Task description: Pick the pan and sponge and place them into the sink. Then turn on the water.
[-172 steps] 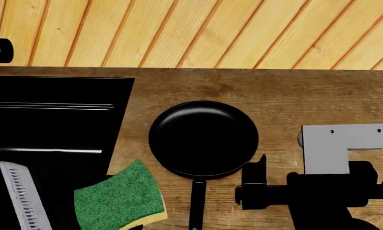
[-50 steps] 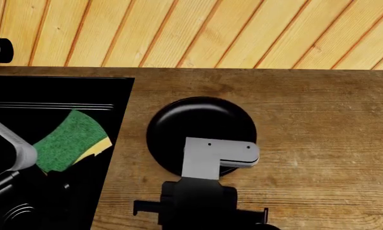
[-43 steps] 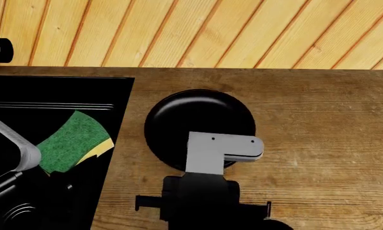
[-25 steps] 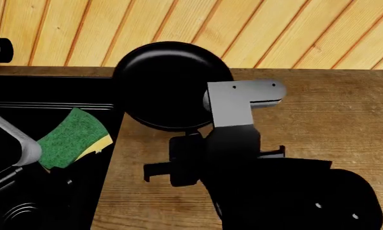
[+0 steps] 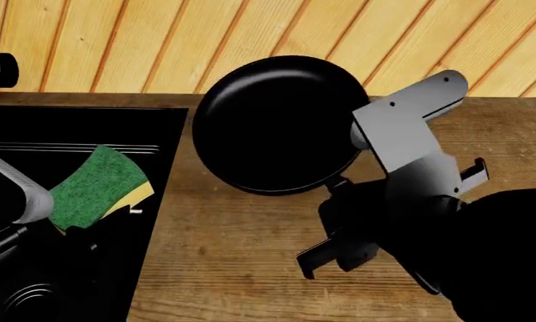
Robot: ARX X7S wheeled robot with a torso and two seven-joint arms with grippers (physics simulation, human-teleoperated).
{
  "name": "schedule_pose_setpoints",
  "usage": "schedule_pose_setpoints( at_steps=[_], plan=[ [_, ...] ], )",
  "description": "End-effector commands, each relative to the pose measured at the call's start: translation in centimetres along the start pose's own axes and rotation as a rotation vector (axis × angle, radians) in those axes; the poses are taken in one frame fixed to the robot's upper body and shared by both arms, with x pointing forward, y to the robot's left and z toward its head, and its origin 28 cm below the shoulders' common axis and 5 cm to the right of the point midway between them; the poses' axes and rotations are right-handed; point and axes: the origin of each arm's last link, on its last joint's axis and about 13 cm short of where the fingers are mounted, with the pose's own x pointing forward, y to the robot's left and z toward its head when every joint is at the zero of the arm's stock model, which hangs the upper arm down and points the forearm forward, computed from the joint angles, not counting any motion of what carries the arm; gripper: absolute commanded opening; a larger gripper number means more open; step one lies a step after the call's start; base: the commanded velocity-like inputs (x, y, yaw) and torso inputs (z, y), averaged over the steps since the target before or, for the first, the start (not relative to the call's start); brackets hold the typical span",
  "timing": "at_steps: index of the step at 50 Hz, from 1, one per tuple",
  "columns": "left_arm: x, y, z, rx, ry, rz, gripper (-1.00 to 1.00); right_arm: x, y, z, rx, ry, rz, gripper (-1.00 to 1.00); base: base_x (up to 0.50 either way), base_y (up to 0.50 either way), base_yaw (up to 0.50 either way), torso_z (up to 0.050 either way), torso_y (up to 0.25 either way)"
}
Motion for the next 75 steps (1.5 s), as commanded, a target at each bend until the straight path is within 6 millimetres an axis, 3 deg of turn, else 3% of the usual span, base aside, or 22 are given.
schedule_pose_setpoints(
  at_steps=[1,6,18,42,75],
  plan=[
    [0.3,-0.1,0.0,-0.010,0.011,0.007,-1.00,-2.7,-2.3,-0.4,-0.025,-0.095,0.041,-1.00,0.00,0.00,0.00,0.000,0.000],
    [-0.2,0.6,-0.2,-0.019,0.015,0.012,-1.00,-3.8,-2.4,-1.2,0.004,-0.081,0.063,-1.00,0.00,0.00,0.00,0.000,0.002],
    [0.4,0.2,-0.2,-0.020,0.016,0.017,-1.00,-6.0,-2.1,-2.9,0.013,-0.069,0.086,-1.00,0.00,0.00,0.00,0.000,0.002],
    [-0.6,1.1,-0.6,-0.032,0.020,0.022,-1.00,-5.1,-1.7,-3.2,-0.060,-0.070,0.100,-1.00,0.00,0.19,0.00,0.000,0.001],
    [0.2,0.5,-0.8,-0.033,0.022,0.027,-1.00,-4.7,-1.6,-3.7,-0.058,-0.072,0.106,-1.00,0.03,0.29,0.00,0.001,0.002]
  ],
)
